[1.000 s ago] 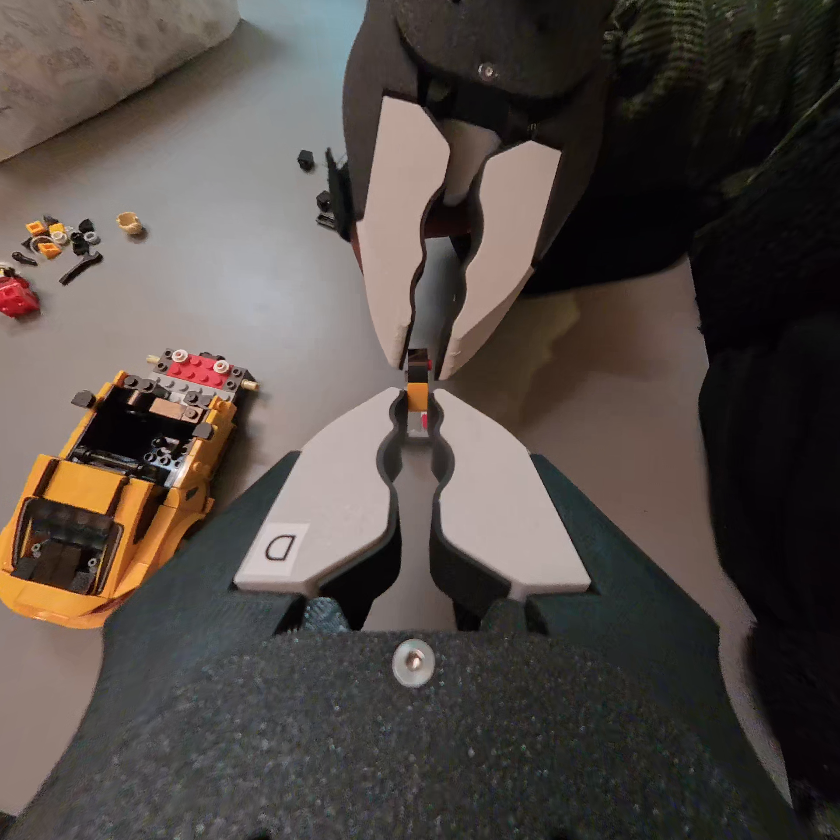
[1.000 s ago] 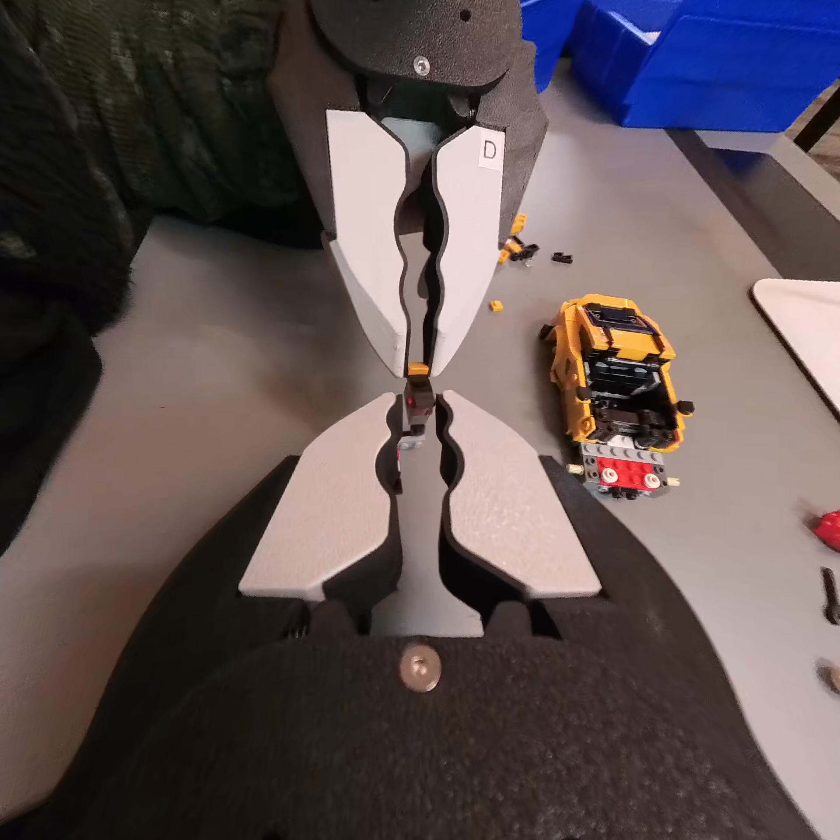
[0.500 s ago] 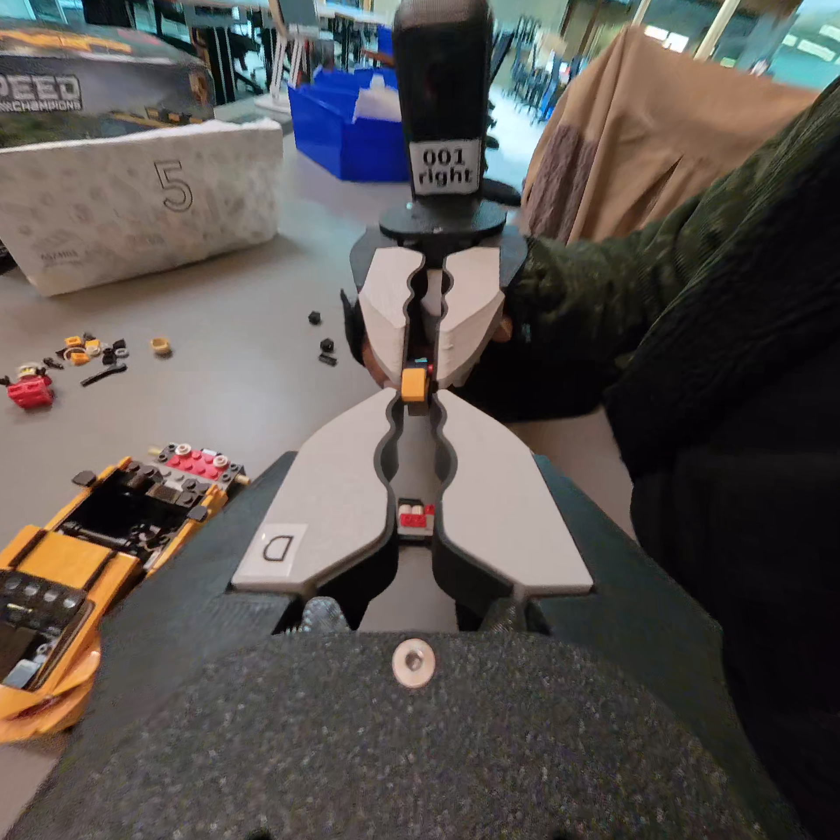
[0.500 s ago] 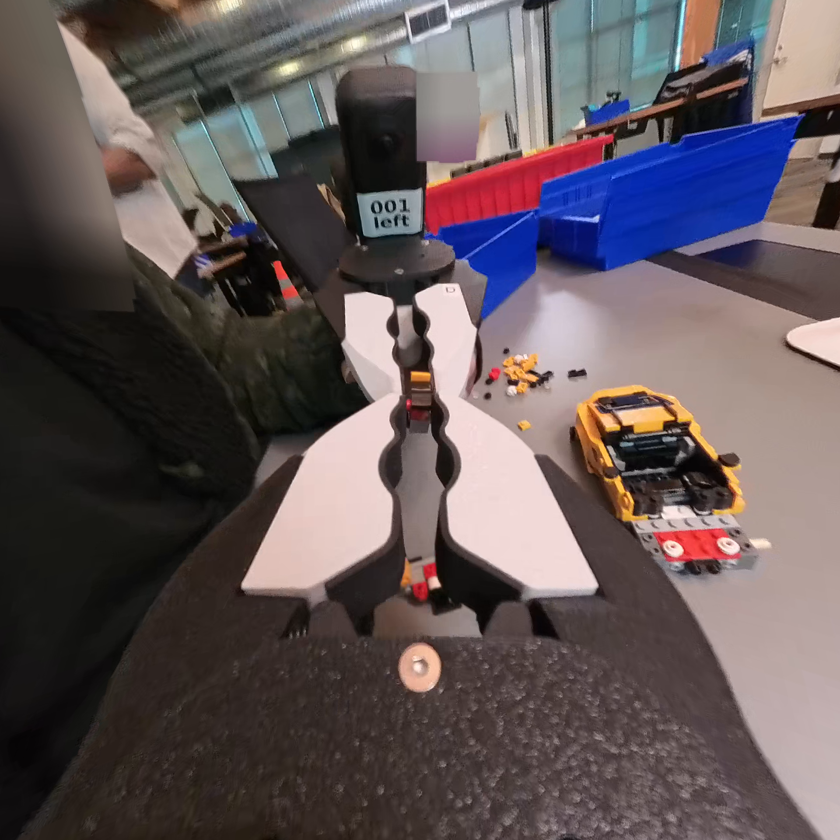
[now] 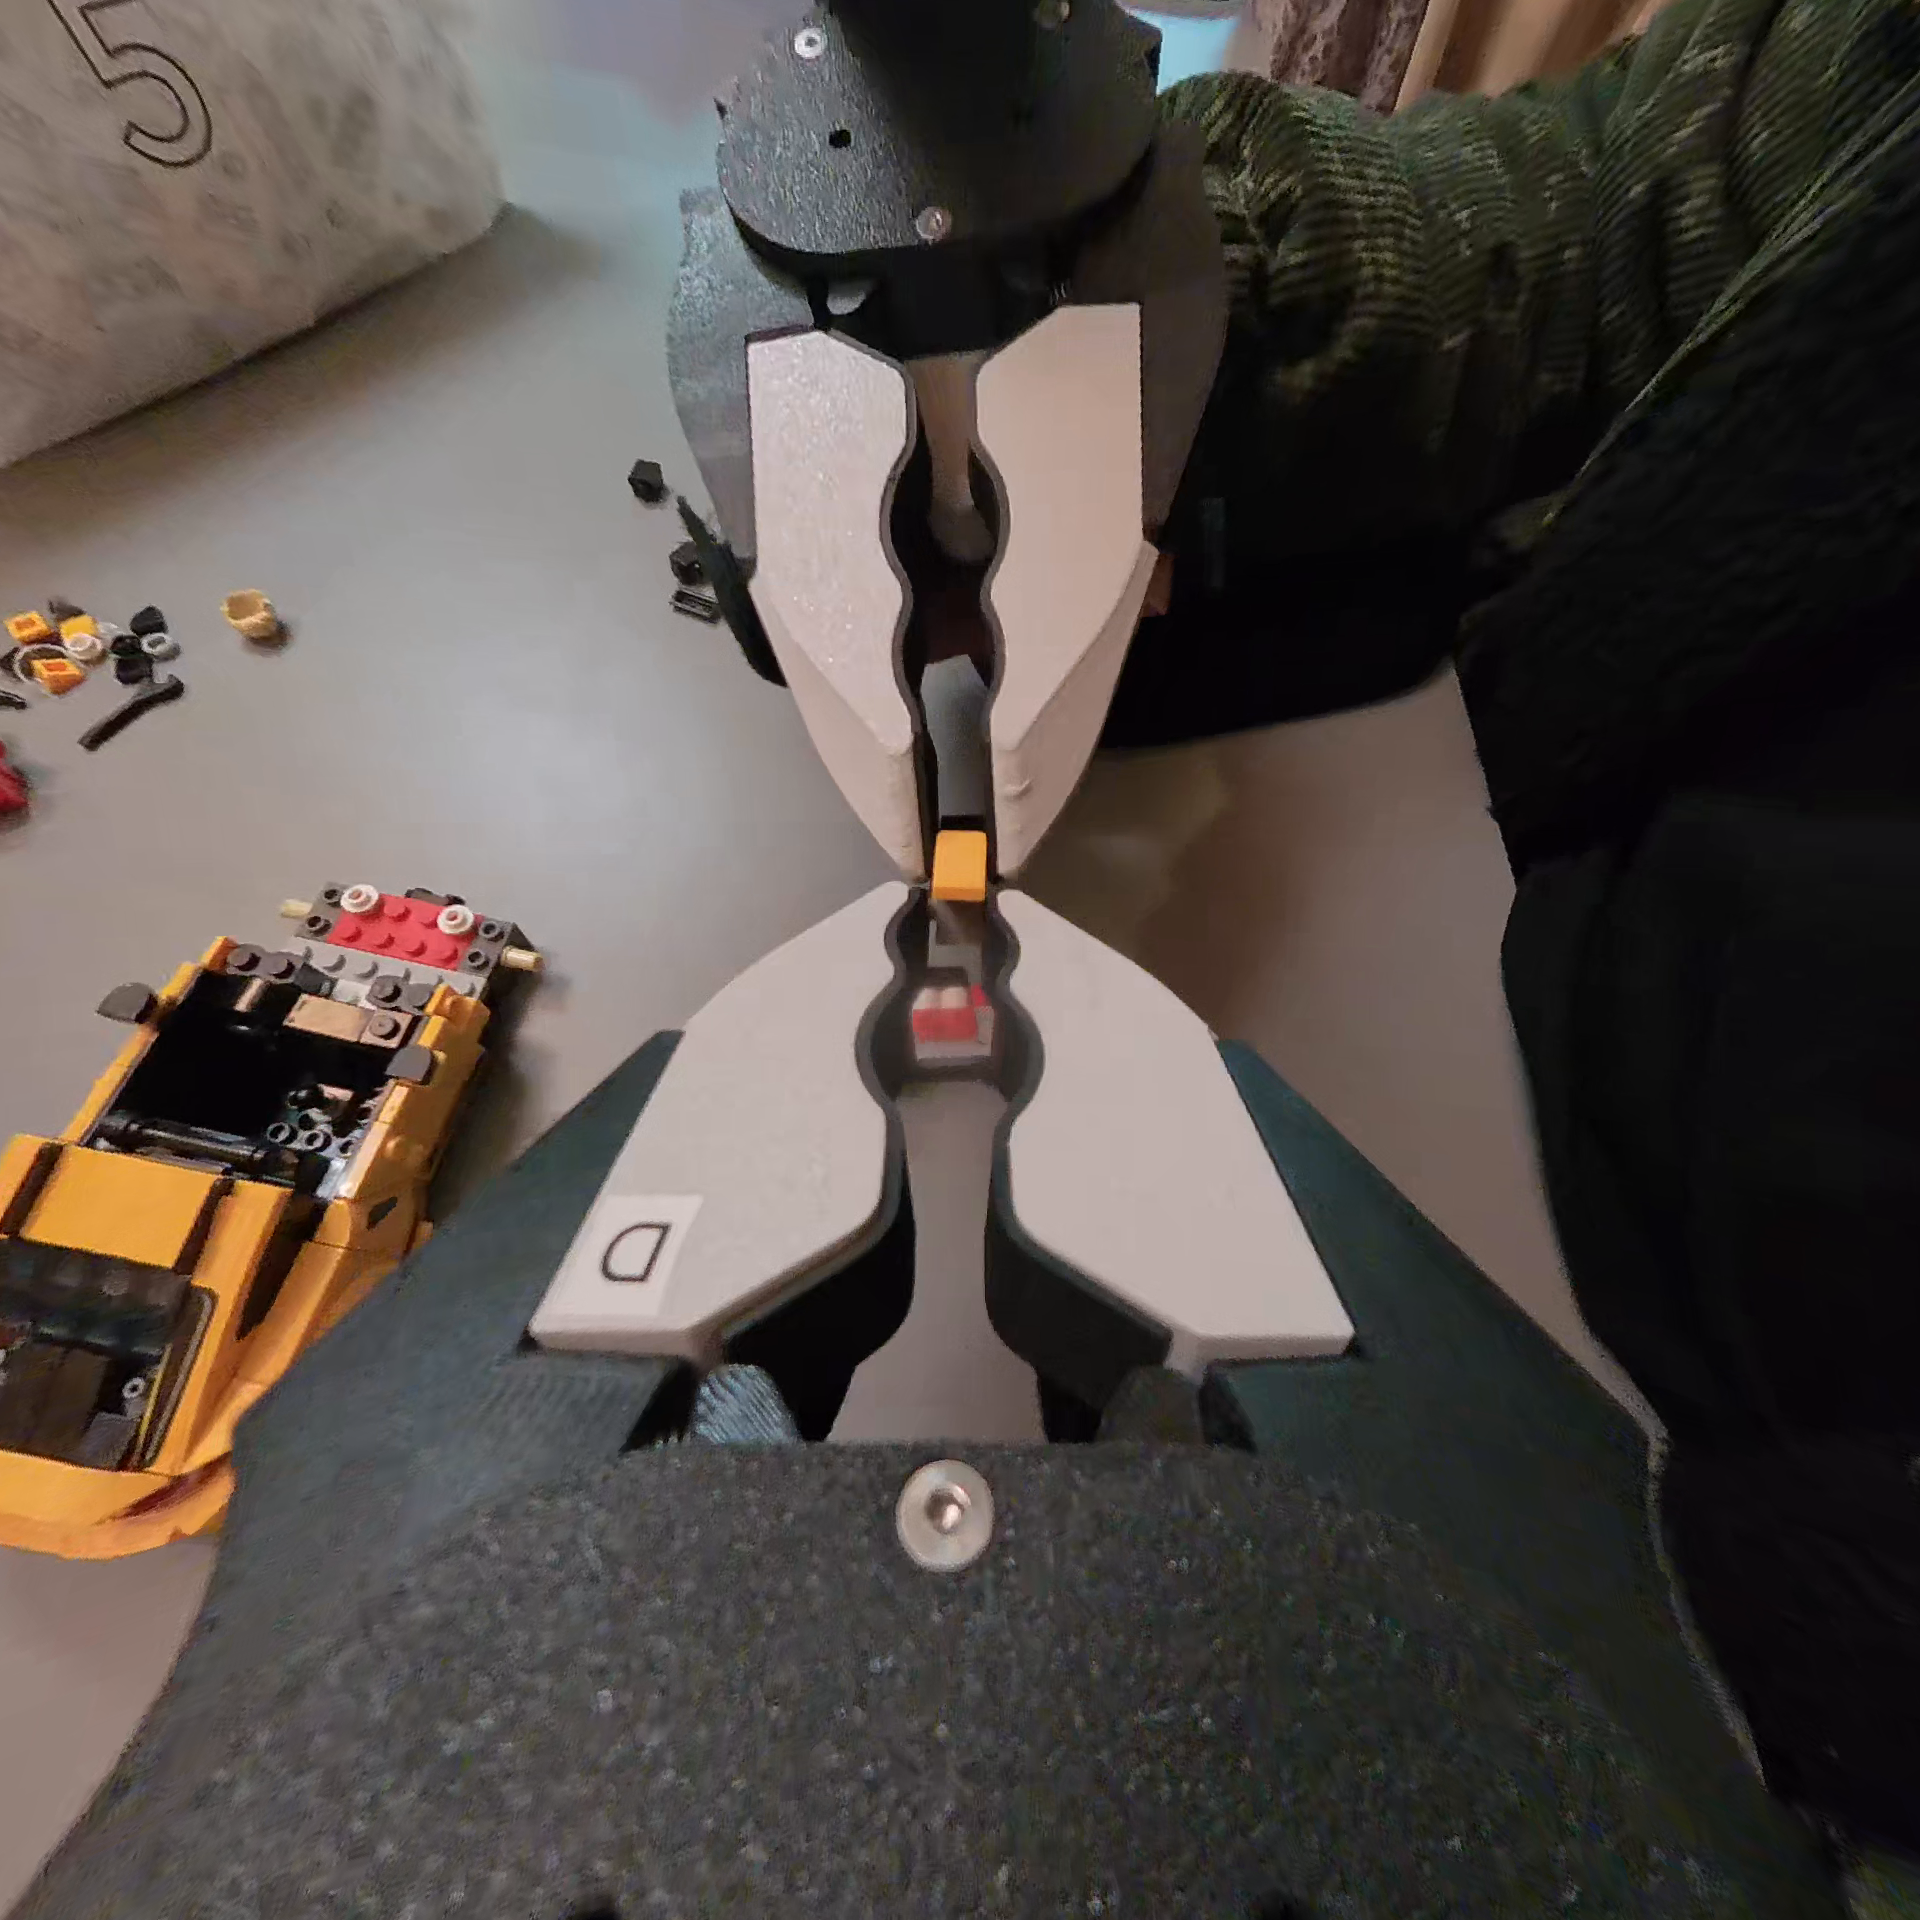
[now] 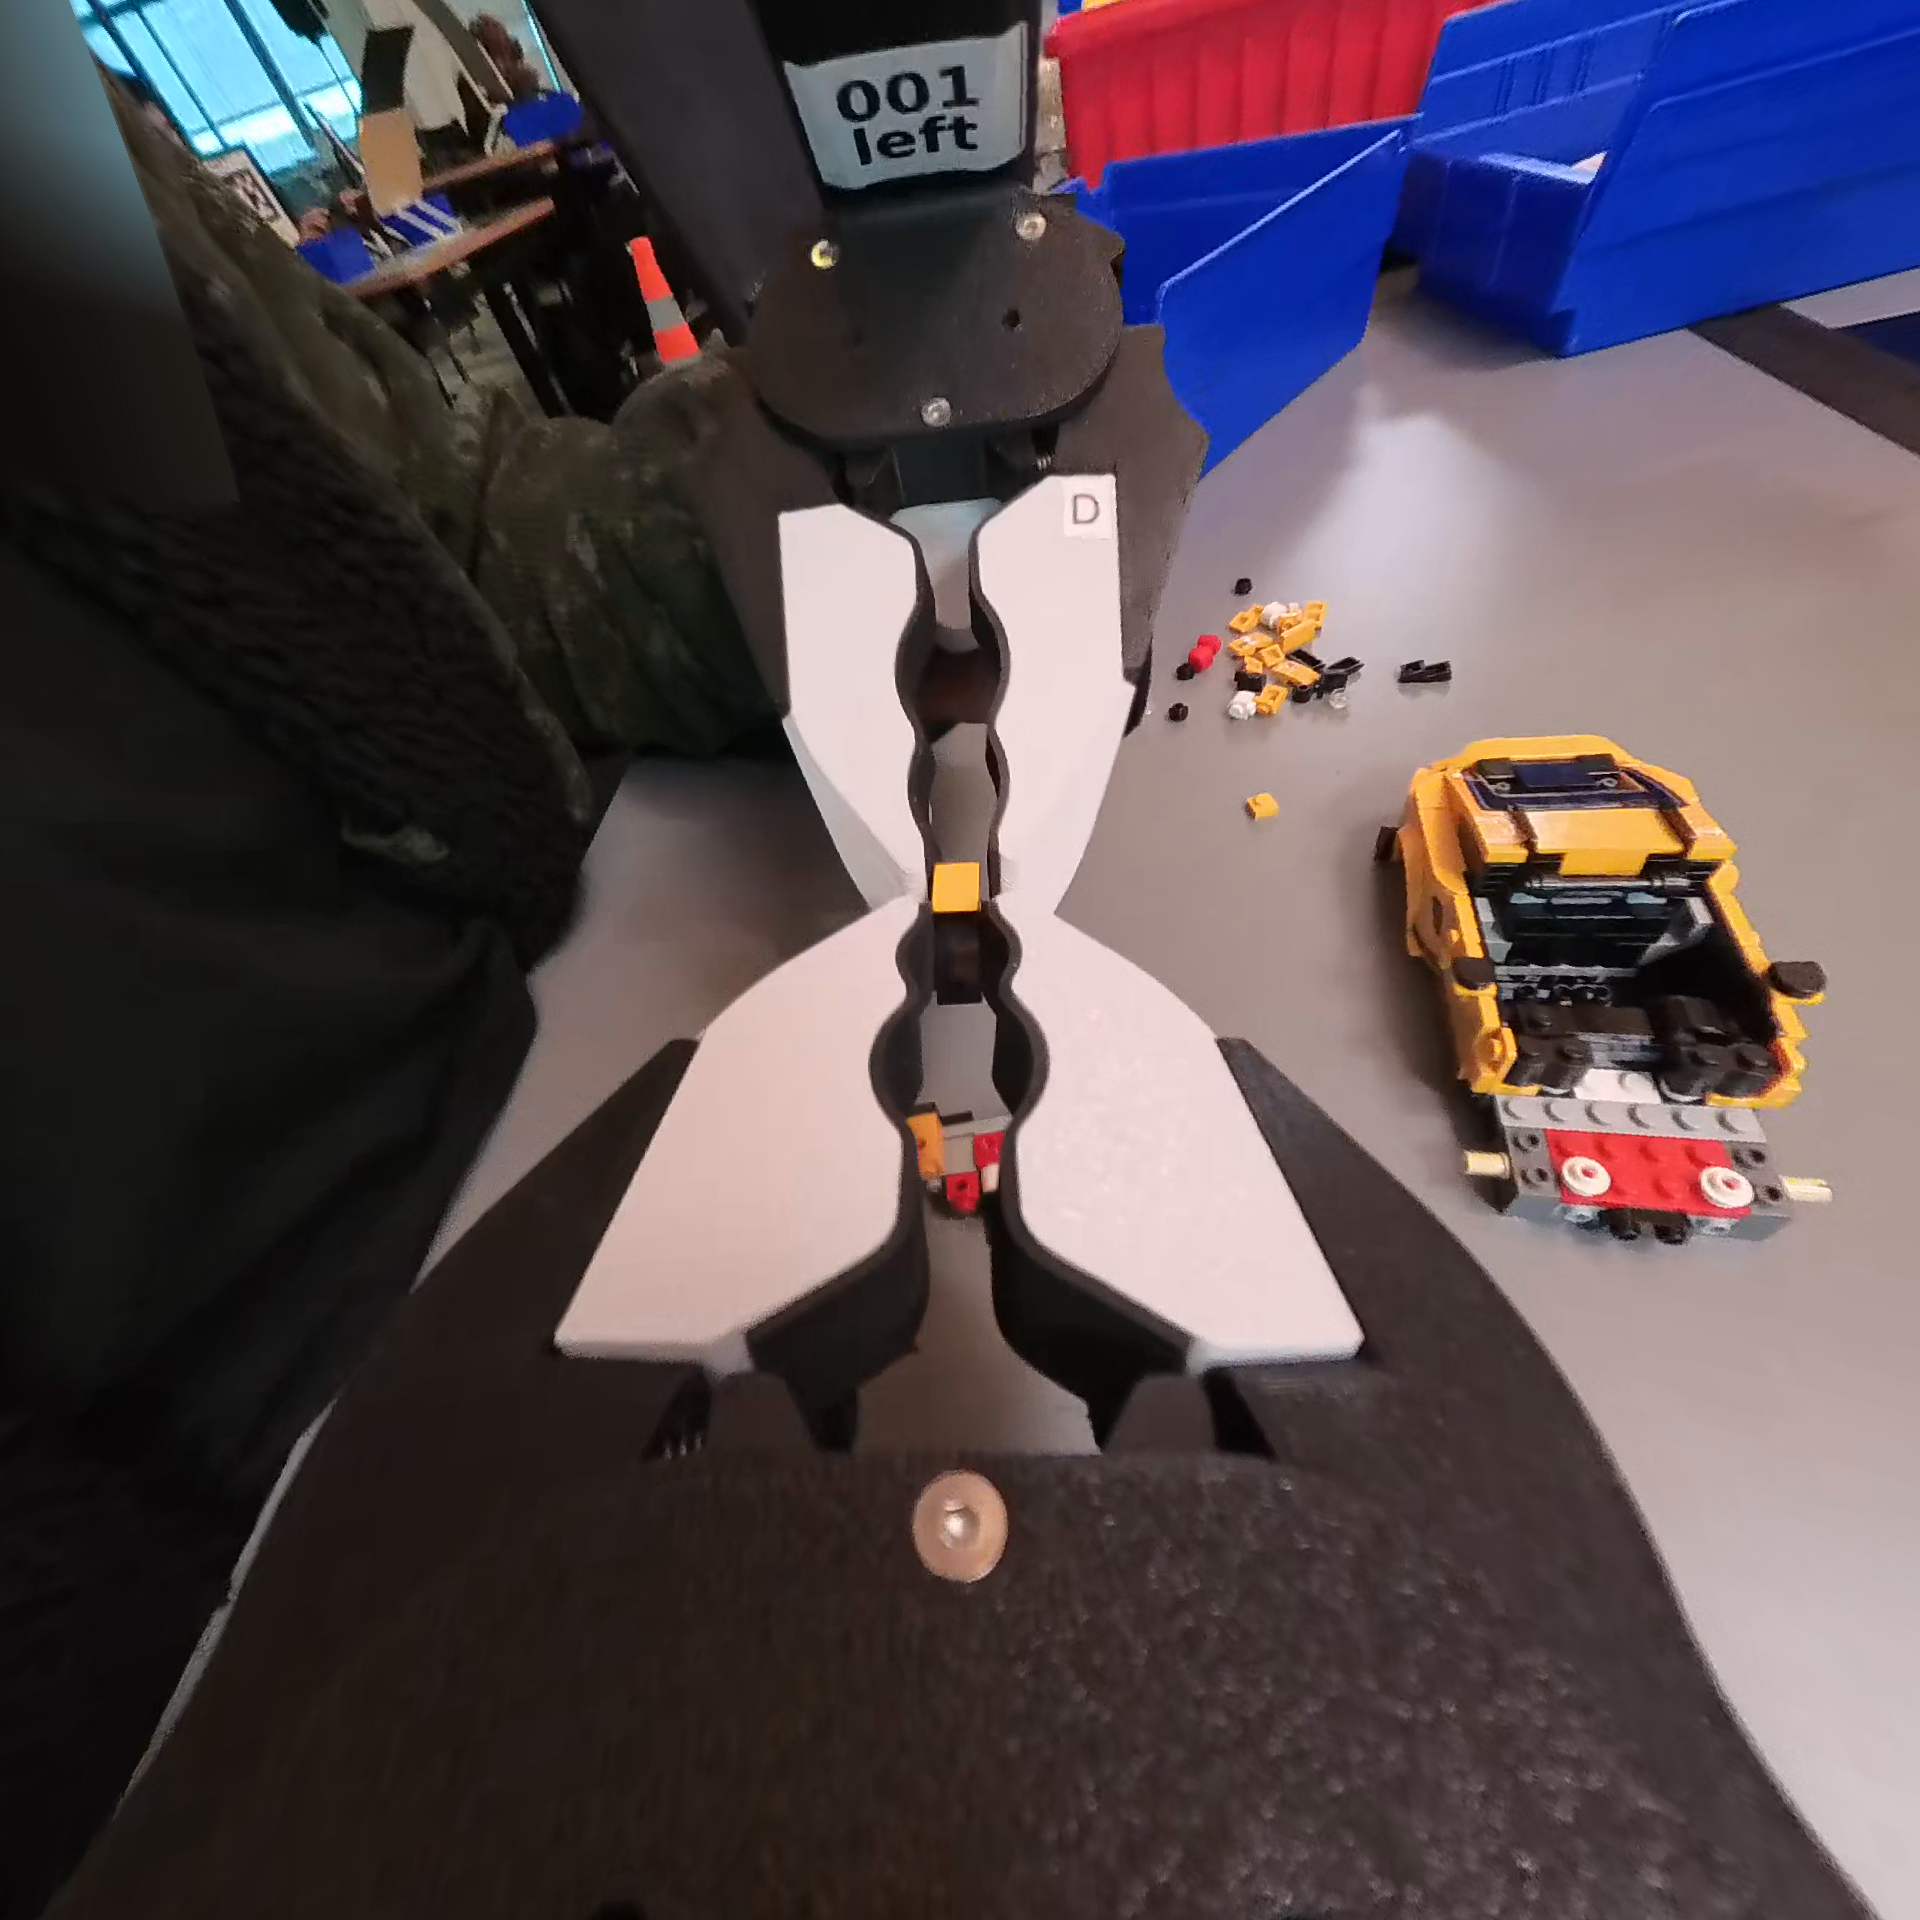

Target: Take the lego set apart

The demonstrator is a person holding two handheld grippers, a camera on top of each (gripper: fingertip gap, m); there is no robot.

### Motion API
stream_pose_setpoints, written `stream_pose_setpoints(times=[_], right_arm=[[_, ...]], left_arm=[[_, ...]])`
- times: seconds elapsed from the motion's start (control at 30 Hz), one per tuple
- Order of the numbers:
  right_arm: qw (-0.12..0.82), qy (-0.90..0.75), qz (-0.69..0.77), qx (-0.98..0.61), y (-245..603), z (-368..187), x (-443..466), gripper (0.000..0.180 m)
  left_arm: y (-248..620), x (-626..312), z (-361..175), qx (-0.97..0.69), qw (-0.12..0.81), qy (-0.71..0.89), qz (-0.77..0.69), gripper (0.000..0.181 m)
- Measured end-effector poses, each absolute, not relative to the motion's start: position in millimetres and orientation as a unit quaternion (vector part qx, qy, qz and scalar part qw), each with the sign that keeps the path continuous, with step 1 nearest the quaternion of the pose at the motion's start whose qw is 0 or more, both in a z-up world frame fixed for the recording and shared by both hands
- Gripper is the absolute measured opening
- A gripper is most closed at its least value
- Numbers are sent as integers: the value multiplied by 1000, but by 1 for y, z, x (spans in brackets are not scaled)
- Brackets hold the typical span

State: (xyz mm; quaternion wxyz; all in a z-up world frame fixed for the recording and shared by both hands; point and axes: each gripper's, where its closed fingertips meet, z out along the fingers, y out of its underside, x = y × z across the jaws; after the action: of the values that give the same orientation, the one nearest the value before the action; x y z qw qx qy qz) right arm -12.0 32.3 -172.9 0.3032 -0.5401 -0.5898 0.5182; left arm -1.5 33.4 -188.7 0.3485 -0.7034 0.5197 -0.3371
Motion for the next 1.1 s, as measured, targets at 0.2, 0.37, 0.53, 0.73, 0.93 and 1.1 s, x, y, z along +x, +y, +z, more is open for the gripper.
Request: stream_pose_setpoints(times=[0.2,0.37,0.53,0.73,0.93,1.1], right_arm=[[299,-604,503,-541,32,-178,-9,8],[315,-595,515,-531,32,-171,-10,8],[313,-554,571,-518,31,-156,-11,7],[357,-460,639,-502,58,-114,11,8],[349,-473,606,-537,61,-133,8,8],[337,-478,566,-581,70,-155,5,8]], left_arm=[[32,-3,-190,-705,339,520,-342,10],[32,-3,-184,-702,345,510,-358,10],[30,-4,-170,-692,353,490,-396,10],[34,-17,-185,-714,335,477,-389,10],[44,-16,-186,-722,345,456,-390,9],[50,-14,-207,-735,335,450,-380,9]])
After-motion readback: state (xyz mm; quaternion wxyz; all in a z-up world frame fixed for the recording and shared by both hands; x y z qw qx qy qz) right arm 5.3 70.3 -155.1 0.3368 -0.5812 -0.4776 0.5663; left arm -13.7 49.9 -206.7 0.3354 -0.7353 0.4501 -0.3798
